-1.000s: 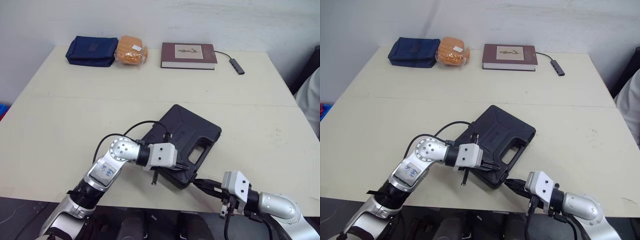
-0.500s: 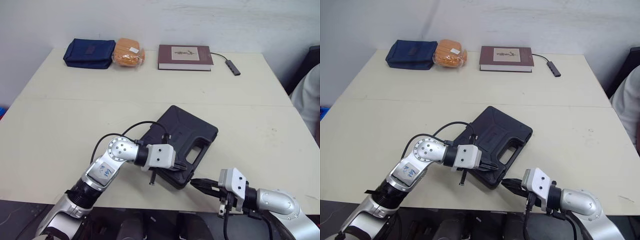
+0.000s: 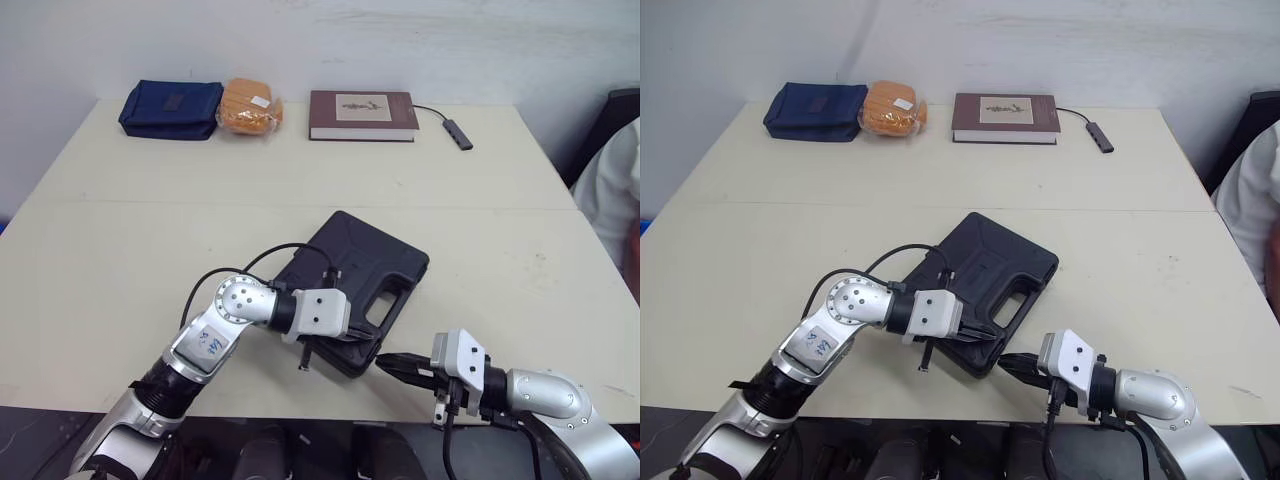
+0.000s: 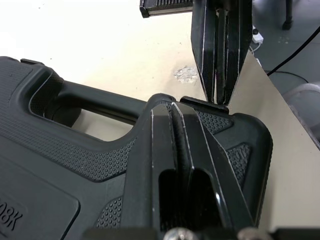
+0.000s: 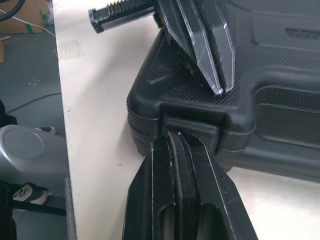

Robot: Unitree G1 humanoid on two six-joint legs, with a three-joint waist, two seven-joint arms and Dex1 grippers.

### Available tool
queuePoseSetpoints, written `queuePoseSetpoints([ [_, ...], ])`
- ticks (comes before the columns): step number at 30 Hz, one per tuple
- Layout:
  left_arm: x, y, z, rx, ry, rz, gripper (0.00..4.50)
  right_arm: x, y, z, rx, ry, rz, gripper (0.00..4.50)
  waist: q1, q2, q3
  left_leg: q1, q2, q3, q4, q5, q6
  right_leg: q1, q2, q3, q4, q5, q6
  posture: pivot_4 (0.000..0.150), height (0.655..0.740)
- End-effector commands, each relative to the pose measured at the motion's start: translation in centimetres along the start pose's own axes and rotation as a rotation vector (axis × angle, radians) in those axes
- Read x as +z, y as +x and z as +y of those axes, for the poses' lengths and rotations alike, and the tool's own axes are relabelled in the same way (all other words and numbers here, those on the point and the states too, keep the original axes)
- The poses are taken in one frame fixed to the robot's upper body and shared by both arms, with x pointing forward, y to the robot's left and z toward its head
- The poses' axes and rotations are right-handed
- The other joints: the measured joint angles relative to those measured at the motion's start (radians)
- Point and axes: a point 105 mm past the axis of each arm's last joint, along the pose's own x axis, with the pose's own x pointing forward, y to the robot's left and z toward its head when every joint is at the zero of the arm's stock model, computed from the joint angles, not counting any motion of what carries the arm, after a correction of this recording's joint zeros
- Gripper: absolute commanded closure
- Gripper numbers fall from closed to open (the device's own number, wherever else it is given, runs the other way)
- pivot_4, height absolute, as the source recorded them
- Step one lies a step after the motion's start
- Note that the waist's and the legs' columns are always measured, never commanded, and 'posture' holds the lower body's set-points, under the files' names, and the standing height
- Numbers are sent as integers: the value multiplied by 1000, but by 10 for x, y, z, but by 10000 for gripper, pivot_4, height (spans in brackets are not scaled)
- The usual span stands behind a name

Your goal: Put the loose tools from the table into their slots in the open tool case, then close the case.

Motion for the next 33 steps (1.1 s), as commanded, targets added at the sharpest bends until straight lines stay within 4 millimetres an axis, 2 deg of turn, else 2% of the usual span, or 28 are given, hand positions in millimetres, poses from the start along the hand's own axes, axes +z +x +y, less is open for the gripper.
queuePoseSetpoints([
  [1,-56,7,-34,-107,-186,194,44507,16,5,-1,6,-43,-71,45000,-1,-1,-4,0,1,0,0,0,-1,0,1,0,0,0,-1,1500,7400],
  [10,-59,4,-37,-119,-201,212,44507,15,12,0,28,-36,-76,45000,3,-3,-9,0,1,-1,-1,-1,-2,-1,1,0,0,-2,-3,1500,7400],
  [16,-62,-1,-36,-107,-209,221,44507,21,-12,0,12,-20,-61,45000,4,-3,-10,0,2,-1,-2,-1,-2,-1,1,0,0,-2,-4,1500,7400],
  [21,-62,0,-37,-111,-207,220,44507,9,-20,10,37,32,-7,45000,3,-5,-12,1,4,-1,-2,-1,-3,-1,4,0,0,-3,-6,1500,7400],
  [27,-62,0,-36,-115,-201,220,44507,-9,-9,8,12,35,23,45000,5,-2,-16,1,6,-2,-2,-5,-9,-2,6,1,0,-5,-8,1500,7400],
  [33,-63,-3,-35,-114,-199,229,44507,-4,4,2,2,22,-17,45000,4,-1,-17,1,7,-1,-2,-5,-10,-2,6,1,0,-5,-9,1500,7400],
])
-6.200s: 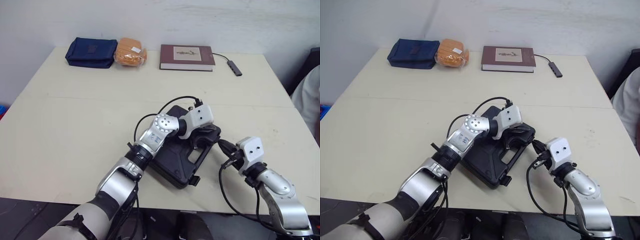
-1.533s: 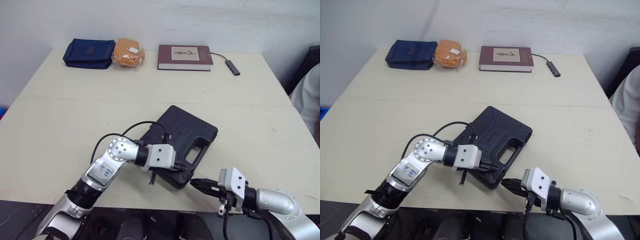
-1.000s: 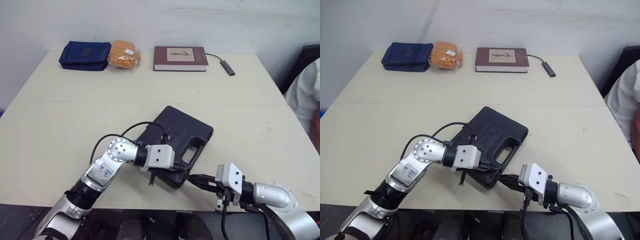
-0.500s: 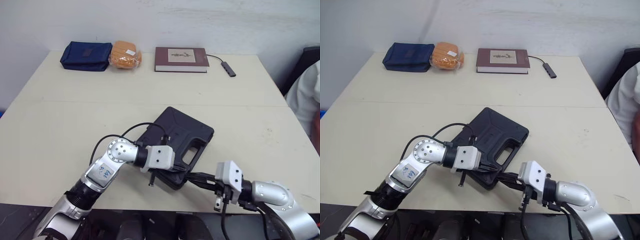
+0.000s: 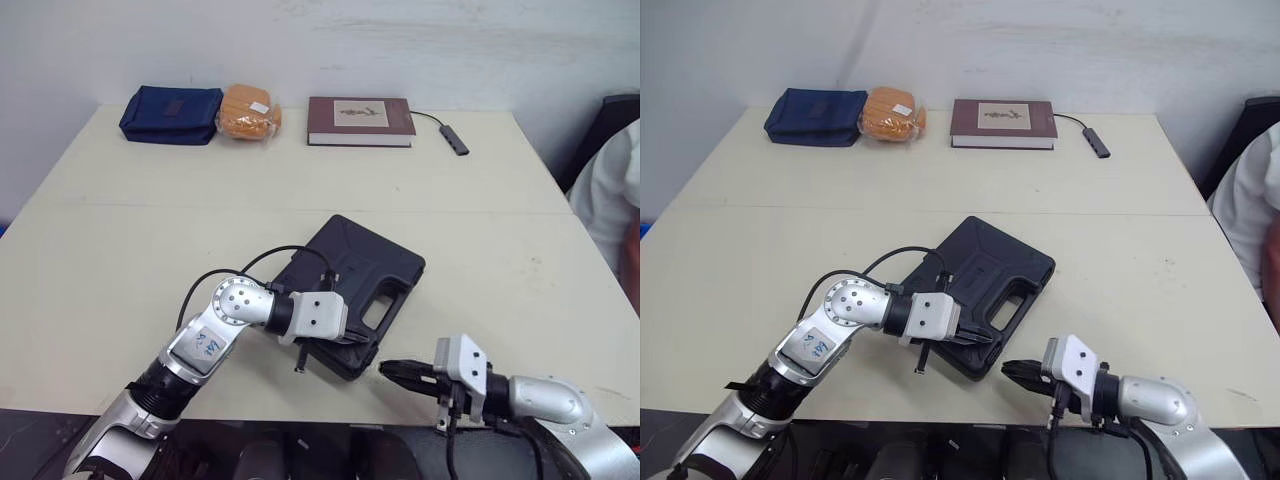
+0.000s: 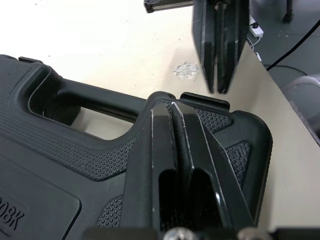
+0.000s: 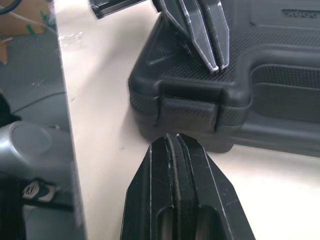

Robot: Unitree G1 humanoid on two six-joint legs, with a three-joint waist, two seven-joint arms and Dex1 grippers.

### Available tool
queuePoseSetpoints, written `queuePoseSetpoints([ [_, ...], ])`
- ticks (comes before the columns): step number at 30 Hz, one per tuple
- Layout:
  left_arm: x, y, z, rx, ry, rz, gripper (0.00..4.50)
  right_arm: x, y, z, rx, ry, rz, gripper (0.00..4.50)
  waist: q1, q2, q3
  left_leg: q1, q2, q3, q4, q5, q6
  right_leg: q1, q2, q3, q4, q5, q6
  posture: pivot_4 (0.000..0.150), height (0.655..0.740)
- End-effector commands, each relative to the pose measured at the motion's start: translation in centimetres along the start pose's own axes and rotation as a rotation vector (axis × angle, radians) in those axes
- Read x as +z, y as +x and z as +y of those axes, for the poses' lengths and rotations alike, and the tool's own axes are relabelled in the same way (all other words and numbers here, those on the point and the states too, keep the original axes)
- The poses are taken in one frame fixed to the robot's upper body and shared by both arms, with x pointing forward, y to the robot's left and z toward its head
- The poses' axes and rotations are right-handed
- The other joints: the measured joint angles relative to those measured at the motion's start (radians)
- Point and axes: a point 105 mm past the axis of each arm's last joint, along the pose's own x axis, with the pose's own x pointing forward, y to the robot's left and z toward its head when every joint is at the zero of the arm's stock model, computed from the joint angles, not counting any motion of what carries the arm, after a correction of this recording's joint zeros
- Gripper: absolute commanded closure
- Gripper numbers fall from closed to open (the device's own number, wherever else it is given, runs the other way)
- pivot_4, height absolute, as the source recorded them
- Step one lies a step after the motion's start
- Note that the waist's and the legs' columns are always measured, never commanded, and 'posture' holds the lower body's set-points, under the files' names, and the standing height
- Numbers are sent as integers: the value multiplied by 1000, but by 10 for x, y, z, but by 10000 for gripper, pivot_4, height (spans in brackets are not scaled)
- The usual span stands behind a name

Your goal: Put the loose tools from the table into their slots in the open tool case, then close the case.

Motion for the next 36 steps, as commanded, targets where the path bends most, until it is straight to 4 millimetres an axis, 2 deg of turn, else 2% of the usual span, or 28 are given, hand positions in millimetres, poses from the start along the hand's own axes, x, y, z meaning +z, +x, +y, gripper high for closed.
queuePoseSetpoints([
  [1,-59,1,-32,-104,-195,206,44507,7,5,0,1,-26,-38,45000,0,0,0,0,0,0,0,0,0,0,0,0,0,0,-1,1500,7400],
  [20,-61,2,-32,-103,-210,214,44507,25,22,4,54,8,-114,45000,-19,0,-1,0,3,-1,-1,-1,-3,-1,2,1,0,-1,-5,1500,7400],
  [24,-64,0,-33,-100,-218,222,44507,27,26,12,98,28,-108,45000,-22,0,-1,1,3,-2,-2,0,-4,-1,3,2,0,-1,-6,1500,7400],
  [30,-65,-1,-34,-98,-225,226,44507,25,31,11,103,29,-103,45000,-22,-2,-1,7,3,-1,-10,2,-7,-1,4,3,0,-1,-7,1500,7400],
  [31,-65,-1,-34,-98,-226,227,44507,25,32,12,112,33,-106,45000,-23,-2,-1,10,3,-1,-13,2,-8,-1,4,3,0,-1,-8,1500,7400],
  [33,-65,-1,-34,-97,-227,228,44507,26,34,15,128,39,-108,45000,-23,-3,-1,14,3,-1,-17,3,-10,0,6,4,-1,-10,-23,1500,7400],
  [36,-66,-2,-34,-95,-228,231,44507,27,35,19,150,43,-107,45000,-23,-3,-1,16,4,-3,-19,4,-11,3,10,5,0,-8,-21,1500,7400],
])
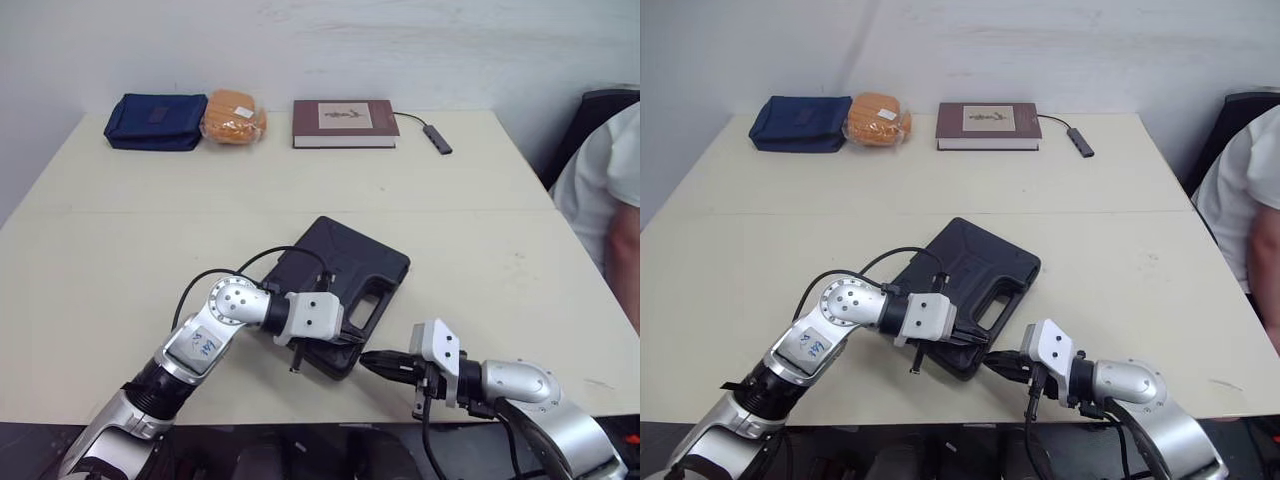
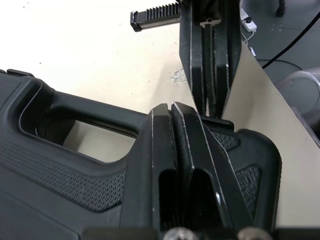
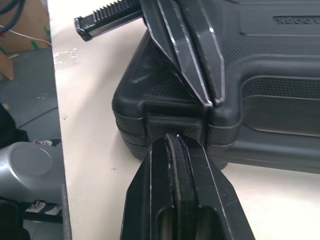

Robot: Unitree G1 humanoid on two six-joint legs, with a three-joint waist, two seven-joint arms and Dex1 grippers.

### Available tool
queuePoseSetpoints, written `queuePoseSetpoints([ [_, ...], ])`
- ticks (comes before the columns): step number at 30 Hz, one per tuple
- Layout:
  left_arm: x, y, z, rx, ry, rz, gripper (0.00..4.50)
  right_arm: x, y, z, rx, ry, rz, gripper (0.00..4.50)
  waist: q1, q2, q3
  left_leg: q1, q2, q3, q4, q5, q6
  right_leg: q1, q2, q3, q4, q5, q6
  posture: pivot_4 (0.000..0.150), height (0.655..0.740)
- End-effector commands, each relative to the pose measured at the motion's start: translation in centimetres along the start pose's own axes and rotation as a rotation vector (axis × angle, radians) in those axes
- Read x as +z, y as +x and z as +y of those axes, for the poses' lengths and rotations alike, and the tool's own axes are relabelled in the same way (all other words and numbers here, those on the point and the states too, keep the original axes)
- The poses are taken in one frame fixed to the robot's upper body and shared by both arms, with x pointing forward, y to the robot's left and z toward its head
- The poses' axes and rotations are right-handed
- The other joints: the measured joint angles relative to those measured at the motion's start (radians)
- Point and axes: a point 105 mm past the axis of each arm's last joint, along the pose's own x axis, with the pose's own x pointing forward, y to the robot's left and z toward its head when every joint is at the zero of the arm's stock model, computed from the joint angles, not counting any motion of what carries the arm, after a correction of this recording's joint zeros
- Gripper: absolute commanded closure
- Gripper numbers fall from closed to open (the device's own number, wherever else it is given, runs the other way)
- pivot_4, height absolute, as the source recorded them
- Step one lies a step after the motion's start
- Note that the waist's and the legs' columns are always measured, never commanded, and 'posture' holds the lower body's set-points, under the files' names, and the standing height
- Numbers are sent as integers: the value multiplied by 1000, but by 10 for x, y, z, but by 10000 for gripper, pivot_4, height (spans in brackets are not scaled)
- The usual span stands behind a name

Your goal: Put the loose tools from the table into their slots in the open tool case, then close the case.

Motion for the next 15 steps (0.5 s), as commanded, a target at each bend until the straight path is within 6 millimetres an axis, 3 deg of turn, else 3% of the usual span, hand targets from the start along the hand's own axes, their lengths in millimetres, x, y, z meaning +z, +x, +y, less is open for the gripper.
queuePoseSetpoints([
  [1,-63,2,-32,-87,-225,216,44507,20,10,16,82,-37,-83,45000,0,0,0,0,2,0,0,0,-1,0,2,0,0,2,4,1500,7400],
  [12,-65,0,-31,-77,-226,218,44507,23,5,13,58,-61,-95,45000,4,0,0,0,7,-2,0,0,-5,-4,10,3,0,1,-2,1500,7400],
  [15,-59,-2,-27,-57,-201,174,44507,20,-5,15,60,-65,-75,45000,6,0,0,-1,7,-2,-1,0,-5,-4,10,3,0,-1,-5,1500,7400],
])
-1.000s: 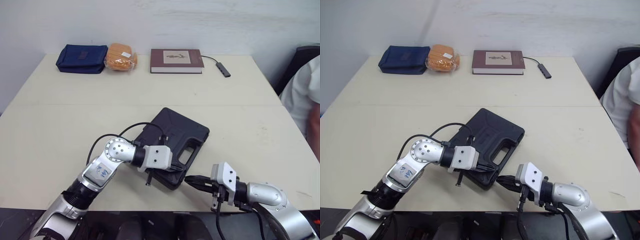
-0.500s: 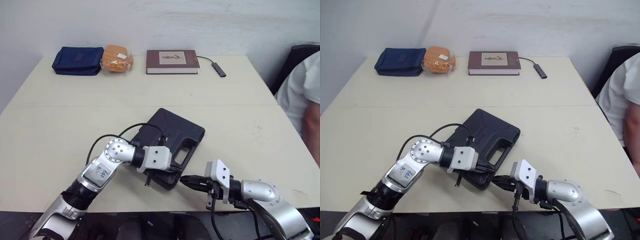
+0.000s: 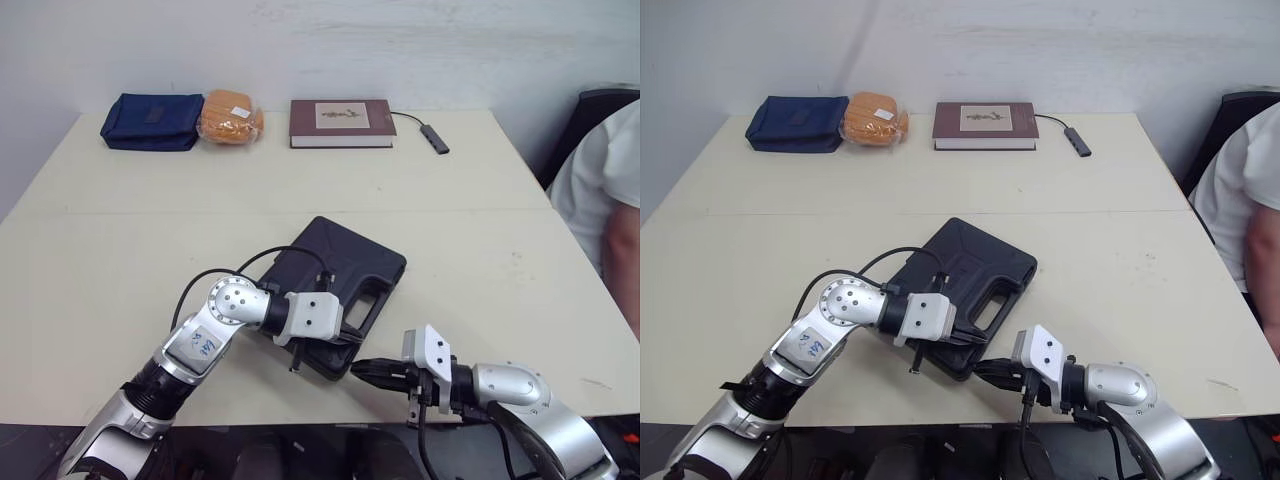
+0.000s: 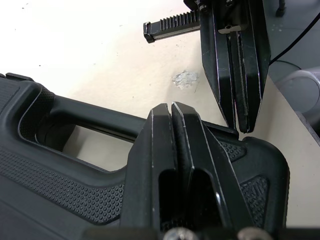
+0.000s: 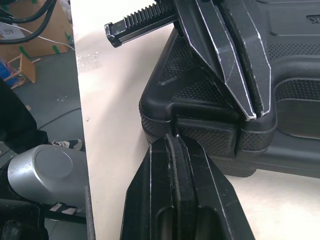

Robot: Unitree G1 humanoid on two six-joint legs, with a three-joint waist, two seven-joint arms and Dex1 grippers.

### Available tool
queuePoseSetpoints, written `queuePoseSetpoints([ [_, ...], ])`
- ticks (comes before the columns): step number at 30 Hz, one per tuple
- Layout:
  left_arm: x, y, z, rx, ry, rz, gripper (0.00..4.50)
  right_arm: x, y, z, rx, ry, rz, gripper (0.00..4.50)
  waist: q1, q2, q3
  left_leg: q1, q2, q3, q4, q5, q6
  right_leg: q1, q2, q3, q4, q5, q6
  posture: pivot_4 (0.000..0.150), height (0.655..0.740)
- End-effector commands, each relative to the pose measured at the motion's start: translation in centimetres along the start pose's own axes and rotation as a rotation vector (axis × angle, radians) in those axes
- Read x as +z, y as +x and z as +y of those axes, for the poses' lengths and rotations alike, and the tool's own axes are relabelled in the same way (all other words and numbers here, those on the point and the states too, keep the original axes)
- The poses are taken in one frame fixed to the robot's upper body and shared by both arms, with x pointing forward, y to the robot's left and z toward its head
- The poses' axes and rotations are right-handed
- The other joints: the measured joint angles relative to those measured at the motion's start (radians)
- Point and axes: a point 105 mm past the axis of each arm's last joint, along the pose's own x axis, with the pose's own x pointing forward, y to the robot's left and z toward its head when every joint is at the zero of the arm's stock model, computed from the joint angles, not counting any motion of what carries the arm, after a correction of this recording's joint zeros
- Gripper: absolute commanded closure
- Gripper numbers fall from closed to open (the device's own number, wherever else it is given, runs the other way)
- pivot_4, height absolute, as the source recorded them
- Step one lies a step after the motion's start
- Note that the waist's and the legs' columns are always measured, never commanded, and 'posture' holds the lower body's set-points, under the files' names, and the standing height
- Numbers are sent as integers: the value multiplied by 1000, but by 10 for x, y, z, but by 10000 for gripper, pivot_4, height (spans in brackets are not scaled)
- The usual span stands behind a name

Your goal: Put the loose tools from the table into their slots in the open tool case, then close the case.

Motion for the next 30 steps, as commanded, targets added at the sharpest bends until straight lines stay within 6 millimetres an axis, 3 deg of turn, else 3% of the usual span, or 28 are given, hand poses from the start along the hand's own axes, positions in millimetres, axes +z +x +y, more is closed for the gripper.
queuePoseSetpoints([
  [1,-51,-4,-22,-35,-192,118,44507,20,-12,7,21,-82,-48,45000,0,0,0,0,0,0,0,0,0,0,0,0,0,0,0,1500,7400],
  [7,-20,-25,-2,105,-171,-109,44507,17,-39,8,8,-98,18,45000,3,2,6,-2,0,0,0,1,1,-3,1,1,0,3,7,1500,7400],
  [10,-5,-47,4,164,-149,-193,44507,19,-55,3,-21,-122,49,45000,7,3,13,-3,0,0,-2,1,2,-4,1,0,0,3,7,1500,7400],
  [15,4,-89,11,279,-140,-199,44507,26,-83,-13,-104,-187,85,45000,7,1,29,-7,0,0,-2,1,1,-7,3,0,0,3,8,1500,7400],
  [19,5,-116,16,381,-174,-175,44507,32,-102,-29,-180,-231,106,45000,14,0,30,-22,-1,0,4,1,1,-19,3,-2,3,4,11,1500,7400],
  [20,4,-121,18,415,-185,-167,39385,33,-108,-34,-204,-238,107,45000,16,-1,31,-22,-1,0,5,1,1,-19,3,-2,3,4,11,1500,7400],
  [23,-14,-156,9,537,-269,-63,27743,38,-133,-55,-291,-300,150,35837,15,-6,36,-21,-2,2,6,1,3,-19,3,-2,4,5,13,1500,7400],
  [28,-42,-196,-18,681,-372,85,5507,39,-162,-77,-370,-389,211,11141,6,-9,40,-19,-2,4,6,1,3,-19,3,0,6,5,13,1500,7400],
  [29,-45,-199,-21,688,-379,106,3473,39,-165,-80,-375,-400,218,8849,5,-9,40,-19,-2,4,6,1,3,-19,2,1,6,5,13,1500,7400],
  [30,-51,-205,-27,717,-402,123,0,39,-170,-85,-393,-413,224,3776,5,-9,40,-19,-2,3,6,1,3,-19,2,2,6,5,13,1500,7400],
])
